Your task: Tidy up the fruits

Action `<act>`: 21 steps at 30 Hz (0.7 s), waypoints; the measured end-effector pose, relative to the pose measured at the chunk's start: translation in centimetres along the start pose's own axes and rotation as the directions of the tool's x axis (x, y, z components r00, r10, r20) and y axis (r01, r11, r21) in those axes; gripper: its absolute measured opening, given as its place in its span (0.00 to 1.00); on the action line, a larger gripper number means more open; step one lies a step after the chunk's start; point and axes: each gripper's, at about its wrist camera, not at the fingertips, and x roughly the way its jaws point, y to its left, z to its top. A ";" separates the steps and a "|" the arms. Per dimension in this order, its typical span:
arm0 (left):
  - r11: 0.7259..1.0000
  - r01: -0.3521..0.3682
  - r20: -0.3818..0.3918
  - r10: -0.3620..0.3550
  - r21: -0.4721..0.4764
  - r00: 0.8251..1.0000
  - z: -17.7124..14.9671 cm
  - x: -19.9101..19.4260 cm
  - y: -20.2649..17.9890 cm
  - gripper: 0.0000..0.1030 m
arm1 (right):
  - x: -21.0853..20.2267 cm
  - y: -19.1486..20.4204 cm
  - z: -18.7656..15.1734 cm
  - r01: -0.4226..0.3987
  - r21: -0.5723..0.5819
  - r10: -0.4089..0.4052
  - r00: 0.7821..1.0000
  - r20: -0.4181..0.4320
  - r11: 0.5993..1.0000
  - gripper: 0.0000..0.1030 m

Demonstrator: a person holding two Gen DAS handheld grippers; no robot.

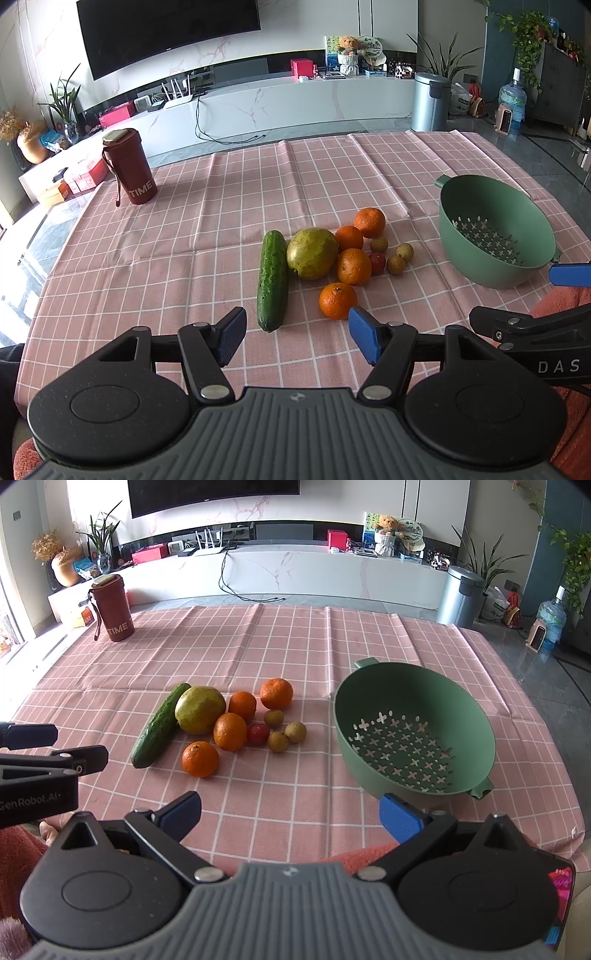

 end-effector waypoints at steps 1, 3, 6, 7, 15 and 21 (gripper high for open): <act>1.000 0.000 0.000 0.000 0.000 1.000 0.0 0.0 0.0 0.73 | 0.0 0.0 0.0 0.000 0.000 0.000 1.000 -0.001 1.000 0.96; 1.000 0.000 0.000 0.000 0.000 1.000 0.0 0.0 0.0 0.73 | 0.0 0.1 0.0 0.000 -0.001 0.000 1.000 -0.001 1.000 0.96; 1.000 0.002 -0.002 -0.002 -0.002 1.000 0.0 0.0 0.0 0.73 | 0.0 0.1 0.0 -0.001 -0.002 0.001 1.000 0.000 1.000 0.96; 1.000 0.007 -0.007 -0.007 0.001 1.000 0.1 0.1 0.0 0.73 | 0.1 0.1 0.0 -0.003 -0.001 0.003 1.000 0.000 1.000 0.96; 0.997 0.071 -0.040 -0.070 0.021 0.997 2.3 1.3 1.6 0.70 | 0.6 -0.3 1.7 -0.067 -0.022 0.067 0.998 -0.005 0.997 0.96; 0.992 0.129 -0.072 -0.129 -0.012 0.989 4.2 4.0 3.7 0.64 | 1.9 -0.1 4.3 -0.111 0.036 0.111 0.994 -0.001 0.993 0.89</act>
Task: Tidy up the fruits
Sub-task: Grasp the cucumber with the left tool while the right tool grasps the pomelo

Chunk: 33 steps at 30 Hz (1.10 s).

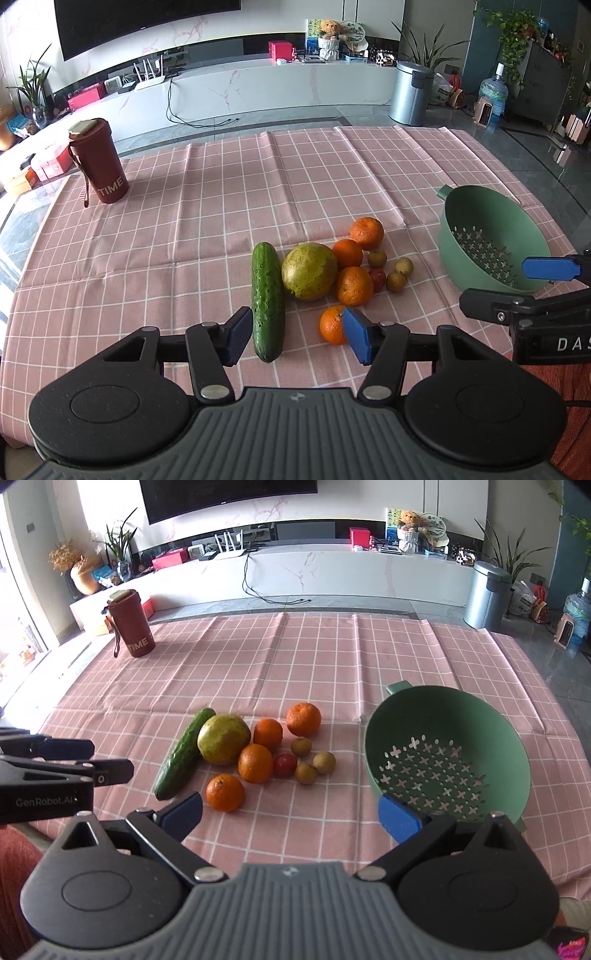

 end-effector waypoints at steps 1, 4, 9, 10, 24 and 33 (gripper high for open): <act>1.000 0.005 -0.002 -0.005 0.012 1.000 0.4 0.6 0.4 0.64 | 0.4 0.2 0.5 -0.003 0.030 0.002 1.000 0.010 1.000 0.86; 0.999 0.019 -0.029 -0.017 0.043 0.999 1.0 2.4 1.2 0.64 | 1.8 0.8 1.3 -0.041 0.122 0.038 0.999 0.026 0.992 0.81; 0.995 0.048 -0.083 -0.041 0.087 0.996 1.2 6.4 2.4 0.62 | 5.3 2.0 1.4 -0.118 0.240 0.118 0.993 0.011 0.964 0.62; 0.994 0.053 -0.093 -0.044 0.099 0.995 1.0 7.3 2.6 0.62 | 6.1 2.0 1.3 -0.131 0.261 0.133 0.991 0.009 0.957 0.61; 0.993 0.111 -0.147 -0.104 0.038 0.984 0.3 14.1 5.0 0.51 | 13.7 3.8 3.7 -0.100 0.250 0.109 0.994 -0.021 0.963 0.60; 0.985 0.137 -0.089 -0.147 -0.105 0.985 -0.1 12.5 8.4 0.45 | 16.4 5.5 4.3 -0.075 0.185 0.083 0.996 -0.031 0.980 0.60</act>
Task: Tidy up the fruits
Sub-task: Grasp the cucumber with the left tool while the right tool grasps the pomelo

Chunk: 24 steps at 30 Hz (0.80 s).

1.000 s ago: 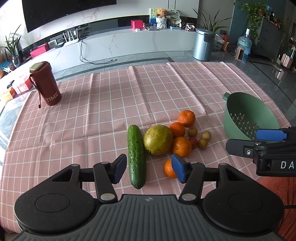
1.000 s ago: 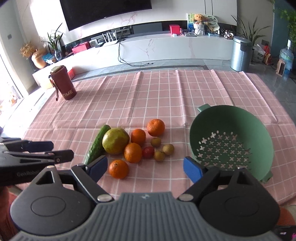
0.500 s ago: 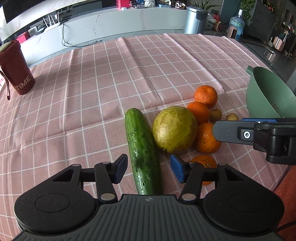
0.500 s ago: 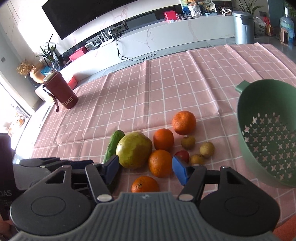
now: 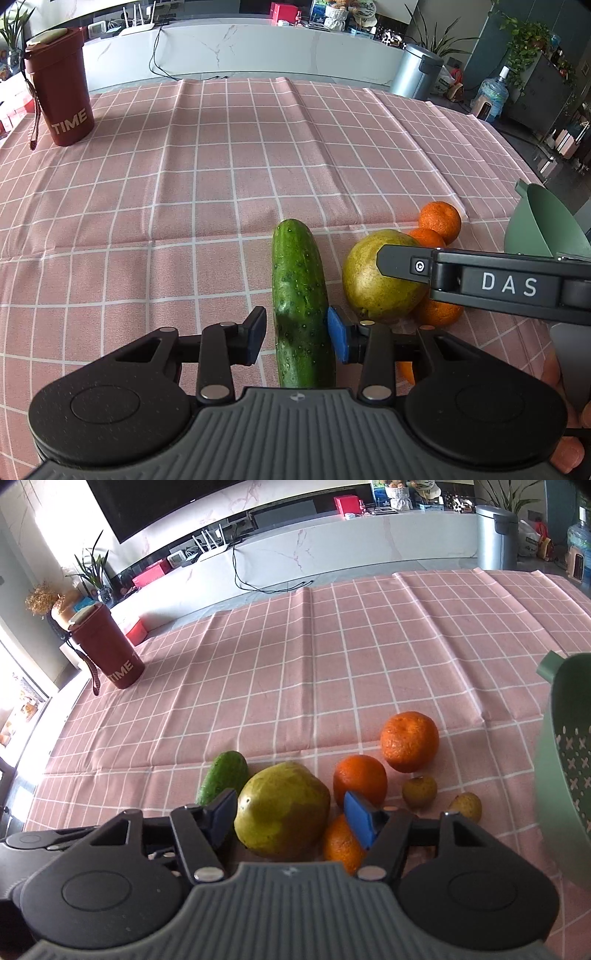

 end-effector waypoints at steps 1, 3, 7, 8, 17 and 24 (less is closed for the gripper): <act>1.000 0.005 -0.002 -0.005 -0.001 1.000 0.1 0.1 0.1 0.47 | 0.2 0.1 0.0 0.001 -0.007 -0.001 1.000 0.000 1.000 0.60; 1.000 0.019 -0.010 -0.019 0.011 1.000 0.2 0.5 0.1 0.53 | 0.6 0.3 0.1 0.001 -0.021 -0.001 1.000 -0.004 1.000 0.60; 0.997 0.051 -0.039 -0.049 0.051 0.998 0.1 2.3 -1.0 0.54 | 1.4 0.6 0.1 -0.014 -0.037 0.013 1.000 -0.022 0.999 0.60; 0.997 0.050 -0.039 -0.048 0.061 0.998 0.1 2.5 -1.1 0.54 | 1.5 0.7 0.1 -0.010 -0.040 0.009 1.000 -0.023 0.999 0.60; 0.996 0.074 -0.027 -0.073 0.043 0.997 0.3 3.4 -0.4 0.48 | 2.2 0.8 0.2 -0.005 -0.077 0.004 1.000 -0.021 0.997 0.65; 1.000 -0.003 0.038 0.003 0.000 0.999 0.1 0.3 1.1 0.41 | 2.3 1.3 0.3 0.010 -0.115 -0.014 0.999 -0.030 0.993 0.61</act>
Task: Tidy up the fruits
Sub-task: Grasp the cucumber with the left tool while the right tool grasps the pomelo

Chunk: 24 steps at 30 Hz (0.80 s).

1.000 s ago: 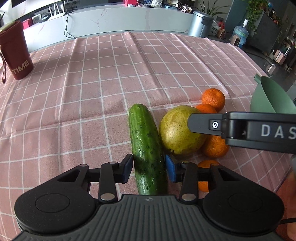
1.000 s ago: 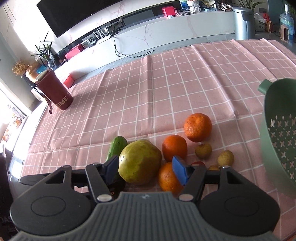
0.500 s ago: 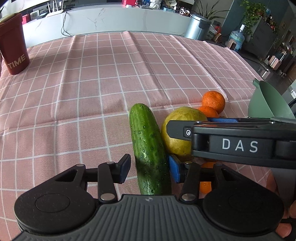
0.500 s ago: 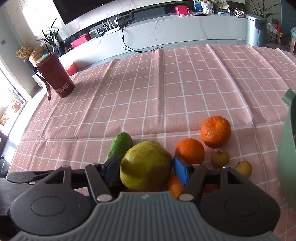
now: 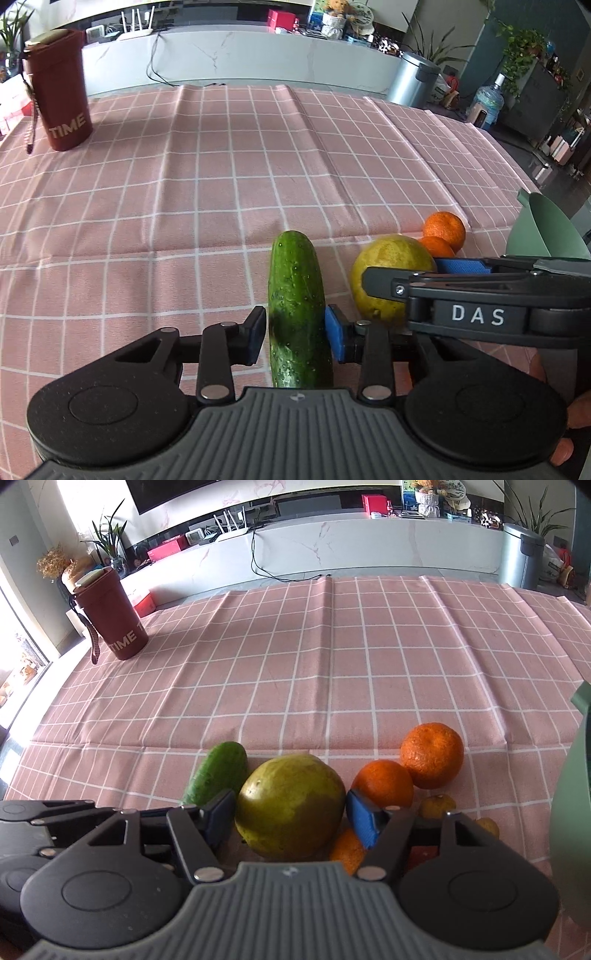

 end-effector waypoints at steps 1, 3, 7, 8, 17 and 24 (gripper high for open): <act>1.000 -0.012 0.007 0.012 -0.003 1.000 0.0 -0.2 0.3 0.43 | 0.0 -0.1 0.0 -0.004 0.005 0.004 1.000 0.002 1.000 0.61; 1.000 -0.002 0.003 0.002 -0.005 1.000 0.1 0.0 0.5 0.49 | 0.0 -0.3 0.0 -0.013 0.019 0.012 1.000 0.004 1.000 0.61; 0.994 -0.002 -0.003 0.002 0.108 1.000 0.0 1.0 -1.3 0.51 | 0.2 -0.2 0.0 -0.012 0.000 0.012 1.000 0.001 1.000 0.61; 0.987 -0.014 0.001 0.014 0.159 1.000 -0.2 1.1 -2.1 0.51 | 0.2 -0.3 0.0 -0.016 0.008 0.016 1.000 -0.005 1.000 0.61; 0.972 -0.016 -0.033 0.025 0.233 0.999 -0.5 2.8 -4.0 0.51 | 0.0 -0.5 -0.2 -0.013 0.031 0.013 1.000 -0.011 0.999 0.61; 0.979 -0.018 -0.036 0.026 0.204 0.999 -0.8 3.2 -4.4 0.44 | 0.3 0.3 -0.7 0.018 -0.010 -0.018 1.000 0.019 1.000 0.61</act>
